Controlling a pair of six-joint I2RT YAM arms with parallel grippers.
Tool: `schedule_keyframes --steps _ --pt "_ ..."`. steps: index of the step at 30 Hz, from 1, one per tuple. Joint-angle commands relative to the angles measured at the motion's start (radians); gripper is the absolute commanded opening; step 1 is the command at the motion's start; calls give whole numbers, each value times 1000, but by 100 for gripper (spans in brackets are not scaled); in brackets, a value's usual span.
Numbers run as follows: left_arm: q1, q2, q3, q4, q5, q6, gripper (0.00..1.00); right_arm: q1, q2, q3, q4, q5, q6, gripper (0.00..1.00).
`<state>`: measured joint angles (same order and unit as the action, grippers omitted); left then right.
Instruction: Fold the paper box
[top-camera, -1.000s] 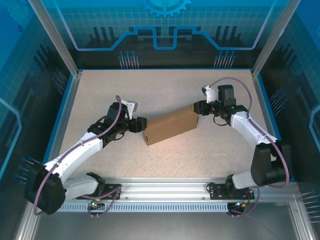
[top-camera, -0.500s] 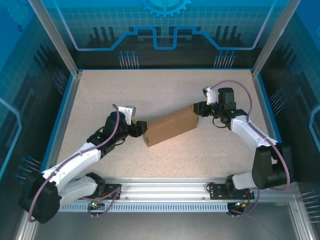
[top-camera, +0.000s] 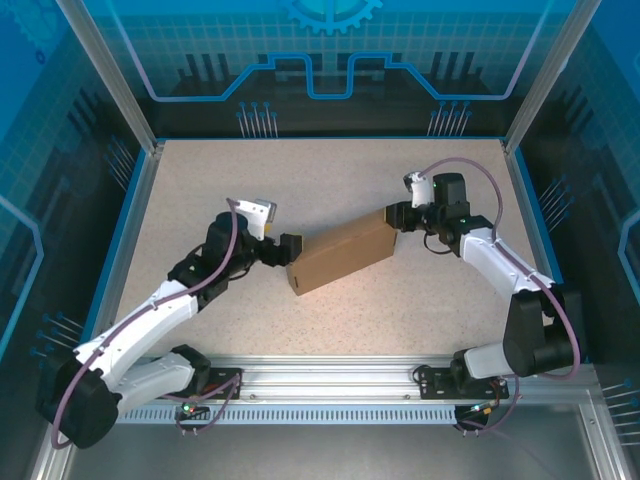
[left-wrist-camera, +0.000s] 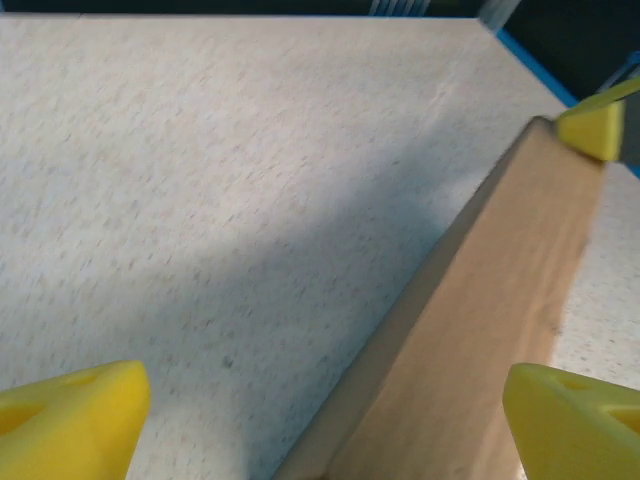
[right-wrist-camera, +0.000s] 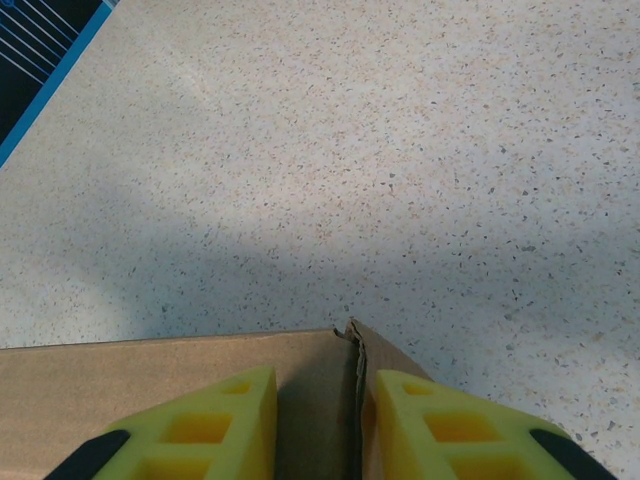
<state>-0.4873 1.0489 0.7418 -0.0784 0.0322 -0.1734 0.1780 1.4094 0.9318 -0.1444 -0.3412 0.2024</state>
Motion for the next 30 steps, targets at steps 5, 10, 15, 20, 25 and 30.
schedule_keyframes --steps 5,10,15,20,25,30 --pt "-5 188 162 -18 248 221 86 17 57 -10 -190 44 -15 31" --pt "-22 286 216 -43 333 337 86 17 67 8 -199 41 -23 31" --pt "-44 397 310 -153 388 411 84 17 69 9 -195 42 -25 31" --pt "-58 464 366 -211 382 470 83 17 77 10 -191 37 -26 31" --pt "-69 501 413 -261 412 506 78 17 79 17 -194 38 -30 31" --pt "-77 554 471 -339 394 549 71 17 82 20 -192 37 -29 31"
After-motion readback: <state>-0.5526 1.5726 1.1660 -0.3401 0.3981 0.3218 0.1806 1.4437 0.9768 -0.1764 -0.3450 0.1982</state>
